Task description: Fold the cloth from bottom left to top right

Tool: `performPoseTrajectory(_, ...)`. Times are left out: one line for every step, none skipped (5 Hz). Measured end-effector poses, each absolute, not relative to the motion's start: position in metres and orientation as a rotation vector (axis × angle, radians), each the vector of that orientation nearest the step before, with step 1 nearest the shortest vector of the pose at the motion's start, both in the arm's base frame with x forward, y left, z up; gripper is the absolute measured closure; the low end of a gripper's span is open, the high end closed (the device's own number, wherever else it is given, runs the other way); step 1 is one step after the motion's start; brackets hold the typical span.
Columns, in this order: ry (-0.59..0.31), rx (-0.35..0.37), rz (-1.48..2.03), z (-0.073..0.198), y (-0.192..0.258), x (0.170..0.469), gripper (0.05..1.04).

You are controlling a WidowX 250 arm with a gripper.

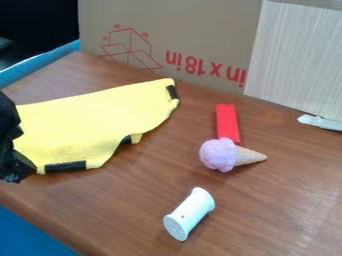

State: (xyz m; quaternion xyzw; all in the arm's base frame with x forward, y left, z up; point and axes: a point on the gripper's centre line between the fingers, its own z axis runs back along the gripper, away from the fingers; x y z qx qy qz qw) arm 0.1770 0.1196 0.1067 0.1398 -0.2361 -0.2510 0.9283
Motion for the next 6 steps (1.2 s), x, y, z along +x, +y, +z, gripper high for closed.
performPoseTrajectory(-0.482, 0.271, -0.513, 0.104, 0.118, 0.176, 0.083)
performPoseTrajectory(-0.510, 0.219, -0.458, 0.108, 0.135, 0.177, 0.084)
performPoseTrajectory(-0.511, 0.128, -0.399, 0.108, 0.163, 0.186, 0.084)
performPoseTrajectory(-0.514, 0.168, -0.397, 0.103, 0.164, 0.187, 0.084)
performPoseTrajectory(-0.513, 0.199, -0.458, 0.091, 0.148, 0.187, 0.084)
performPoseTrajectory(-0.551, 0.213, -0.423, 0.096, 0.151, 0.185, 0.084)
